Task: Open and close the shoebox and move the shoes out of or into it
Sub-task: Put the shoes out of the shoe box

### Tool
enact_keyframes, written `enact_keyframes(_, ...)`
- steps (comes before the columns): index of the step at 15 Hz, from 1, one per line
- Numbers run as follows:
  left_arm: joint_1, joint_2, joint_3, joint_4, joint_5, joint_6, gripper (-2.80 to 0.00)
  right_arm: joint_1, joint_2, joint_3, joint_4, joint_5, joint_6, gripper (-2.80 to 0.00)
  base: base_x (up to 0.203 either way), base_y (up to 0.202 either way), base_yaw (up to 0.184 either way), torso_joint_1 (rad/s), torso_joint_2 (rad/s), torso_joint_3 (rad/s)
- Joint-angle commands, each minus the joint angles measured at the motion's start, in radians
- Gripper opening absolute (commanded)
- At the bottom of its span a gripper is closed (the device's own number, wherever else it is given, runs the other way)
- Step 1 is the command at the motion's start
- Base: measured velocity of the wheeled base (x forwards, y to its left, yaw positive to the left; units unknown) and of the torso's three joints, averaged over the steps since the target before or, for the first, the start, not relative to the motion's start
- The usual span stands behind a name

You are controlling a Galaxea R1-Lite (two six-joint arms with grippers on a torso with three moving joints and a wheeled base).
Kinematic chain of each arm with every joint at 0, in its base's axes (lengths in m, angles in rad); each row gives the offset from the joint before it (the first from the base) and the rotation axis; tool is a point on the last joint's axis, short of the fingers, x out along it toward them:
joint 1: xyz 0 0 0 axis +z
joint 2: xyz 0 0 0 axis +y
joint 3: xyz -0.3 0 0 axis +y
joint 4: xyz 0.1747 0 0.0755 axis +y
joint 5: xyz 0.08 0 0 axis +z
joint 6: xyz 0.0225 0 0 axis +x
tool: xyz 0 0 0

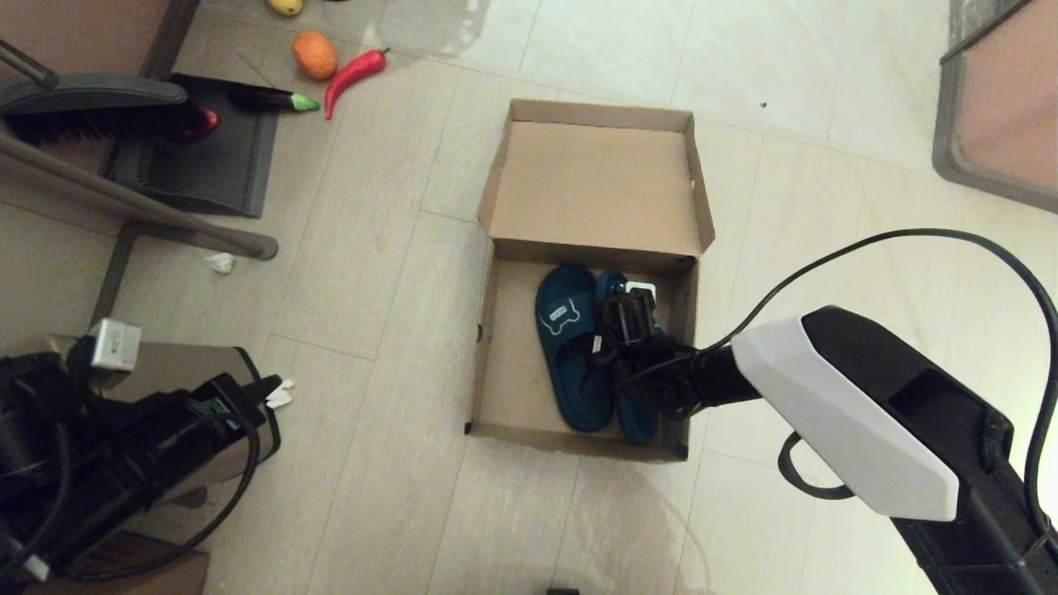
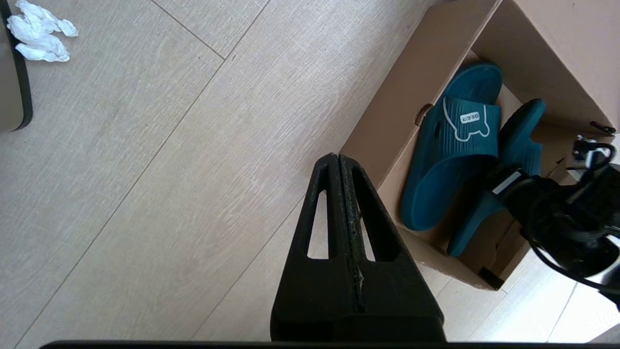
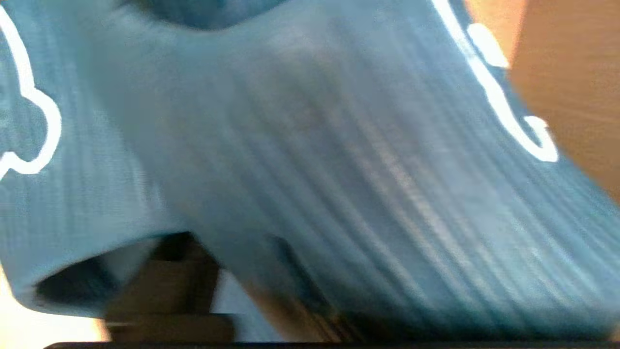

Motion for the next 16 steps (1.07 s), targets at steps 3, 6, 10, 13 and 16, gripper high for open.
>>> enact_keyframes(3,0.001,-0.003,0.000,-0.006,0.000,-0.010,-2.80,0.001,0.019,-0.018,0.001,-0.003,0.000,-2.80,0.000,0.000,0.000,0.000,0.00,0.000)
enact_keyframes(6,-0.001,-0.002,-0.002,-0.006,-0.002,-0.012,-2.80,0.001,0.013,-0.017,0.004,-0.004,-0.003,-2.80,0.000,0.000,0.000,0.000,0.00,0.000)
enact_keyframes(10,-0.001,0.005,-0.006,-0.006,-0.002,-0.013,-2.80,0.008,-0.062,0.014,0.071,0.003,-0.004,-2.80,0.000,0.000,0.000,0.000,0.00,0.000)
enact_keyframes(13,-0.001,0.011,-0.011,-0.006,-0.002,-0.014,-2.80,0.014,-0.148,0.117,0.112,0.056,0.000,-2.80,0.000,0.000,0.000,0.000,0.00,0.000)
enact_keyframes(16,-0.001,0.012,-0.011,-0.006,-0.002,-0.014,-2.80,0.024,-0.262,0.279,0.113,0.123,0.005,-2.80,0.000,0.000,0.000,0.000,0.00,0.000)
